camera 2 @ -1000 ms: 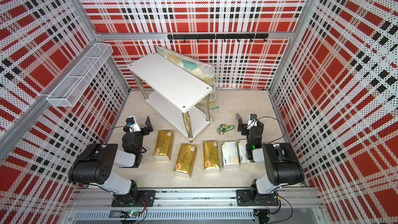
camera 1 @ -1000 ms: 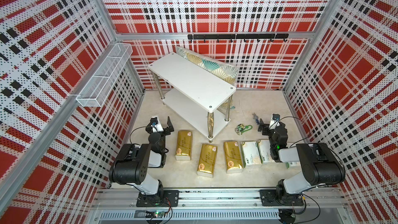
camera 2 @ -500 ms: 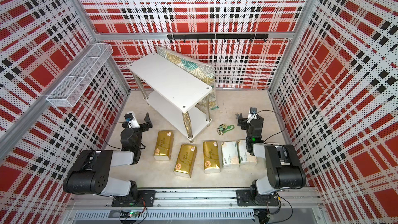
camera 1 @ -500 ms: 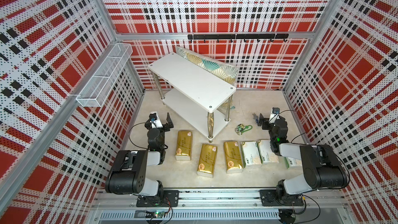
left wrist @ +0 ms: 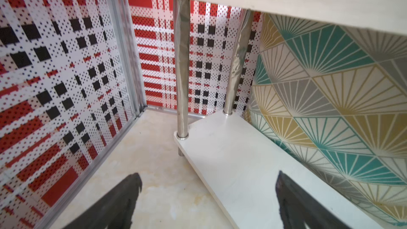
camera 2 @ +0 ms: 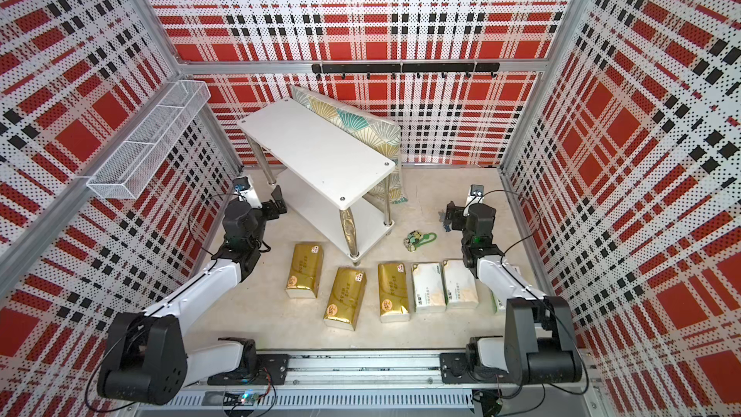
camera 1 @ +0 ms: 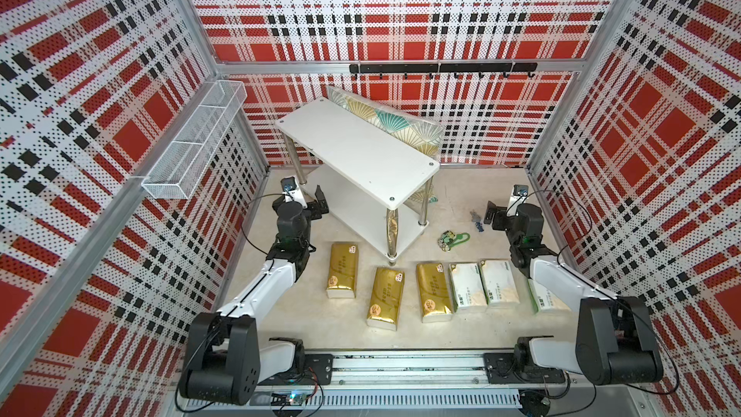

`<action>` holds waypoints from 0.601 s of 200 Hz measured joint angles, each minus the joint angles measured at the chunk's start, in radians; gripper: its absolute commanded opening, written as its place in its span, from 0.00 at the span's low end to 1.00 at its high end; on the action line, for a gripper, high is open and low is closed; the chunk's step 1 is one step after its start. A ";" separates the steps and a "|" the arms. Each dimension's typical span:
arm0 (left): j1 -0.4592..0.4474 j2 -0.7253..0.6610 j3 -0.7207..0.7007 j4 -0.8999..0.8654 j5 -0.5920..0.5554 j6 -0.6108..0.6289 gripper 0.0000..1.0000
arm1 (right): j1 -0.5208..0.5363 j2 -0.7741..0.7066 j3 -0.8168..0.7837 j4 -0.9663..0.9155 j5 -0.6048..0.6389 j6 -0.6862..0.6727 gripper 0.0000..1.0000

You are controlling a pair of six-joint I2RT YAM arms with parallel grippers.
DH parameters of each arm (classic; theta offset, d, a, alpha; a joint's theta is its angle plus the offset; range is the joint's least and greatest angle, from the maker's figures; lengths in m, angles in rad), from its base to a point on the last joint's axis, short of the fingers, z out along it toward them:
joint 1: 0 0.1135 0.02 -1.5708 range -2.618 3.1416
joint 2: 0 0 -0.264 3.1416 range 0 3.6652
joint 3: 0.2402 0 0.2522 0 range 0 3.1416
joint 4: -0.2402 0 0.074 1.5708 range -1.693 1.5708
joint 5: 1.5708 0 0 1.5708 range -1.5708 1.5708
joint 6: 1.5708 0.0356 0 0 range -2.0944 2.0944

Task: Place the tissue boxes on the shelf by color
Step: Pick up the box of tissues from the center of the board.

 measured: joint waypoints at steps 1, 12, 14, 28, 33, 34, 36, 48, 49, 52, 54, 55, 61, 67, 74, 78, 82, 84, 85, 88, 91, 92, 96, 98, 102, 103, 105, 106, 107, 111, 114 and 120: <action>-0.001 -0.001 0.001 -0.005 -0.001 -0.002 0.99 | 0.000 -0.001 0.000 -0.005 0.000 0.000 1.00; -0.008 -0.013 0.018 -0.089 -0.002 -0.036 0.99 | 0.000 -0.010 0.001 -0.041 0.001 0.007 1.00; -0.008 -0.015 0.022 -0.106 -0.002 -0.042 0.99 | 0.000 -0.011 0.001 -0.048 0.002 0.008 1.00; -0.013 -0.024 0.044 -0.210 0.008 -0.082 0.99 | 0.000 -0.021 -0.002 -0.089 0.003 0.017 1.00; -0.013 -0.027 0.053 -0.246 0.012 -0.093 0.99 | 0.000 -0.027 -0.007 -0.098 0.003 0.019 1.00; -0.013 -0.027 0.055 -0.250 0.012 -0.095 0.99 | 0.000 -0.028 -0.008 -0.100 0.003 0.019 1.00; -0.014 -0.028 0.058 -0.265 0.014 -0.097 0.99 | 0.000 -0.031 -0.009 -0.104 0.003 0.020 1.00; -0.020 -0.033 0.076 -0.332 0.022 -0.120 0.99 | 0.000 -0.051 -0.020 -0.124 0.002 0.027 1.00; -0.021 -0.034 0.077 -0.335 0.023 -0.121 0.99 | 0.000 -0.053 -0.021 -0.128 0.003 0.027 1.00; -0.024 -0.036 0.080 -0.349 0.024 -0.122 0.99 | 0.000 -0.058 -0.023 -0.133 0.002 0.030 1.00; -0.026 -0.037 0.082 -0.360 0.026 -0.129 0.99 | 0.000 -0.062 -0.025 -0.138 0.002 0.030 1.00; -0.027 -0.037 0.083 -0.363 0.027 -0.129 0.99 | 0.000 -0.063 -0.025 -0.139 0.002 0.031 1.00; -0.035 -0.042 0.088 -0.390 0.032 -0.138 1.00 | 0.000 -0.071 -0.028 -0.149 0.002 0.035 1.00; -0.042 -0.048 0.089 -0.409 0.037 -0.149 0.99 | 0.000 -0.077 -0.029 -0.158 0.002 0.042 1.00; -0.051 -0.055 0.089 -0.431 0.043 -0.163 0.99 | 0.000 -0.081 -0.030 -0.164 0.002 0.049 1.00; -0.058 -0.060 0.089 -0.446 0.048 -0.168 0.99 | 0.000 -0.083 -0.030 -0.167 0.001 0.053 1.00; -0.063 -0.063 0.089 -0.457 0.051 -0.174 0.99 | 0.000 -0.085 -0.031 -0.170 0.000 0.056 1.00; -0.066 -0.064 0.089 -0.465 0.052 -0.180 0.99 | 0.000 -0.087 -0.032 -0.172 -0.001 0.059 1.00; -0.069 -0.065 0.089 -0.469 0.052 -0.185 0.99 | 0.000 -0.087 -0.032 -0.172 -0.001 0.060 1.00; -0.073 -0.067 0.089 -0.479 0.053 -0.188 0.99 | 0.000 -0.088 -0.034 -0.175 -0.001 0.063 1.00; -0.080 -0.069 0.090 -0.489 0.054 -0.195 0.99 | 0.000 -0.090 -0.035 -0.178 -0.002 0.065 1.00; -0.081 -0.069 0.090 -0.492 0.053 -0.195 0.99 | 0.000 -0.091 -0.035 -0.179 -0.003 0.067 1.00; -0.087 -0.070 0.090 -0.505 0.053 -0.207 0.99 | 0.000 -0.093 -0.038 -0.184 -0.003 0.069 1.00; -0.093 -0.071 0.091 -0.513 0.053 -0.208 0.99 | 0.000 -0.094 -0.039 -0.186 -0.003 0.071 1.00; -0.099 -0.071 0.093 -0.528 0.053 -0.218 0.99 | 0.000 -0.097 -0.041 -0.191 -0.003 0.072 1.00; -0.103 -0.071 0.095 -0.534 0.053 -0.219 0.99 | 0.000 -0.097 -0.042 -0.192 -0.003 0.072 1.00; -0.108 -0.071 0.096 -0.541 0.052 -0.224 0.99 | 0.000 -0.098 -0.043 -0.196 -0.003 0.074 1.00; -0.111 -0.071 0.098 -0.547 0.051 -0.228 0.99 | 0.000 -0.099 -0.043 -0.198 -0.003 0.074 1.00; -0.113 -0.071 0.099 -0.551 0.051 -0.228 0.99 | 0.000 -0.099 -0.044 -0.199 -0.003 0.074 1.00; -0.126 -0.071 0.103 -0.568 0.048 -0.238 0.99 | 0.000 -0.101 -0.046 -0.206 -0.003 0.077 1.00; -0.135 -0.071 0.107 -0.580 0.046 -0.241 0.99 | 0.000 -0.103 -0.047 -0.211 -0.003 0.078 1.00; -0.154 -0.071 0.115 -0.603 0.040 -0.251 0.99 | 0.000 -0.105 -0.048 -0.220 -0.003 0.081 1.00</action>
